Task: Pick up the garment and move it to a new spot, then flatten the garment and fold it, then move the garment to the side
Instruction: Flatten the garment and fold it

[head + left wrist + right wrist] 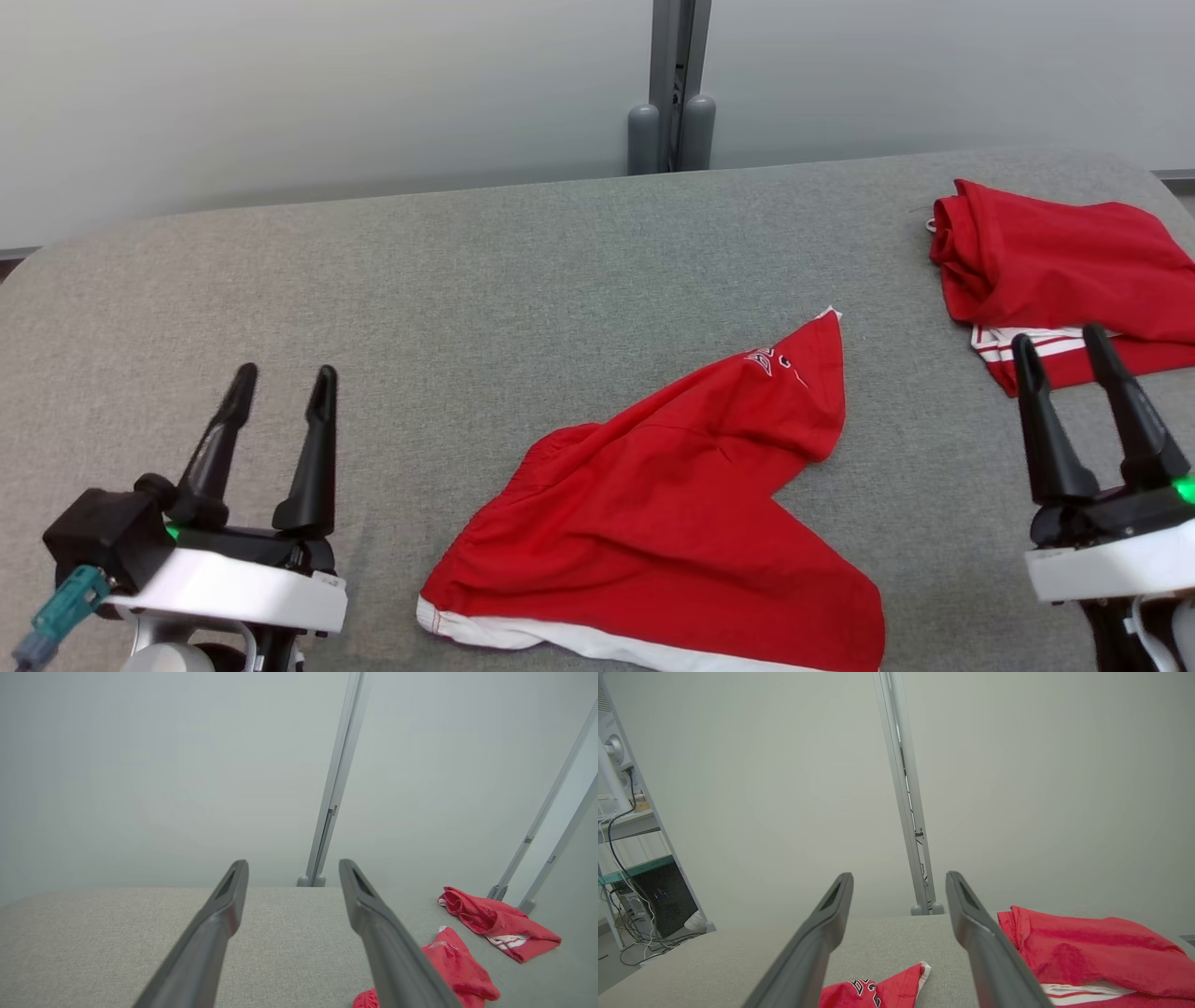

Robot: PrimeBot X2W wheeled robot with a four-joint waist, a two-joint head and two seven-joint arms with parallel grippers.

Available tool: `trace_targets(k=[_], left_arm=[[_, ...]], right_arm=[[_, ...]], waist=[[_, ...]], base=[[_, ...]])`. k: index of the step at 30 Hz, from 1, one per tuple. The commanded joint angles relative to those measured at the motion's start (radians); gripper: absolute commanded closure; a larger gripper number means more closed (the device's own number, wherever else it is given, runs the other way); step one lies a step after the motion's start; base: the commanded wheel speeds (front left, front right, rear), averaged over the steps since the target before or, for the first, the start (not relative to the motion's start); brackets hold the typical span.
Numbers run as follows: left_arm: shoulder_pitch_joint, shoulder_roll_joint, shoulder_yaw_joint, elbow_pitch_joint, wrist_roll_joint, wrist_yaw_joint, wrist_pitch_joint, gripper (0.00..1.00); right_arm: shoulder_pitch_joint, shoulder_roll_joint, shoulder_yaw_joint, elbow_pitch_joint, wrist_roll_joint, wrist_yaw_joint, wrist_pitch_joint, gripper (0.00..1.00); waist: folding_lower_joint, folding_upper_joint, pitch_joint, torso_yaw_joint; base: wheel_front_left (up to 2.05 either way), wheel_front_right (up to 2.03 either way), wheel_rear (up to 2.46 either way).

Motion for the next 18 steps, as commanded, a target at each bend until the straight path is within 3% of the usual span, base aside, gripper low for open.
trace_targets(k=[1,7,13,18], left_arm=[[-0.009,-0.006,0.014,0.026,0.037,0.027,-0.049,0.0],[0.034,-0.113,0.061,0.08,0.074,0.065,-0.13,0.0],[0.082,-0.197,0.114,0.089,0.161,0.025,-0.134,0.0],[0.07,-0.233,0.146,0.101,0.204,-0.019,-0.134,0.0]], right_arm=[[0.021,0.016,-0.001,-0.009,-0.01,0.001,-0.004,0.0],[0.091,0.008,0.051,-0.025,0.017,0.0,-0.004,0.0],[0.134,0.02,0.02,-0.043,0.027,0.001,-0.004,0.0],[0.114,0.024,0.026,-0.054,0.018,0.001,-0.004,0.0]], waist=[[0.0,0.0,-0.003,-0.006],[0.0,0.0,-0.001,-0.011],[0.0,0.0,0.0,-0.016],[0.0,0.0,-0.001,-0.016]], base=[[0.0,0.0,0.0],[0.0,0.0,0.0],[0.0,0.0,0.0],[0.0,0.0,0.0]])
